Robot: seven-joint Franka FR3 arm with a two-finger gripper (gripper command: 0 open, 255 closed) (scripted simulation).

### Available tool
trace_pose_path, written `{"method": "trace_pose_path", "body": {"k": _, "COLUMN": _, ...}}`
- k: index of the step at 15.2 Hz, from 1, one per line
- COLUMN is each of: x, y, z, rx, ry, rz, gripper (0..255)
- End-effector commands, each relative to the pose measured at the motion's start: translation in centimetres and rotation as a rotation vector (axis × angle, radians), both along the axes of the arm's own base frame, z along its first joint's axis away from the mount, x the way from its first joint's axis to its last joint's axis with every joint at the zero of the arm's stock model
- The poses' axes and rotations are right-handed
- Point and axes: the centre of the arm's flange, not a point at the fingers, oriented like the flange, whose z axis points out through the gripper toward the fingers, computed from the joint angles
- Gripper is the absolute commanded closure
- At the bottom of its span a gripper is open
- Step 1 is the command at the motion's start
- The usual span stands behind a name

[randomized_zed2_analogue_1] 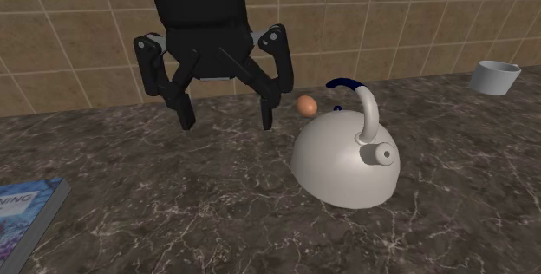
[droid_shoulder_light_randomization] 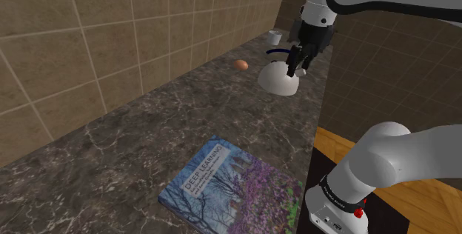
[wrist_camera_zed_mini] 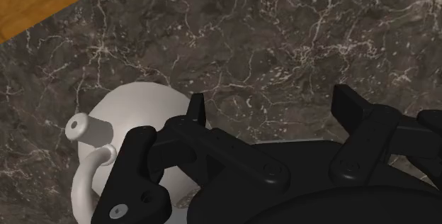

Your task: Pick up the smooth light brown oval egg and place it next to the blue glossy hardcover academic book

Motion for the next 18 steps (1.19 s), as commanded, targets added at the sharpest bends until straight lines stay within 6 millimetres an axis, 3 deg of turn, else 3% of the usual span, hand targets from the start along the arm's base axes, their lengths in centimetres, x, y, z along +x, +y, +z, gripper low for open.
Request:
{"method": "trace_pose_path", "body": {"k": 1, "x": 0.0, "y": 0.0, "z": 0.0, "rx": 0.000, "ry": 0.000, "rz": 0.000, "gripper": 0}}
{"method": "trace_pose_path", "body": {"k": 18, "x": 22.6, "y": -5.1, "z": -6.5, "rx": 0.002, "ry": 0.107, "rz": -0.039, "gripper": 0}}
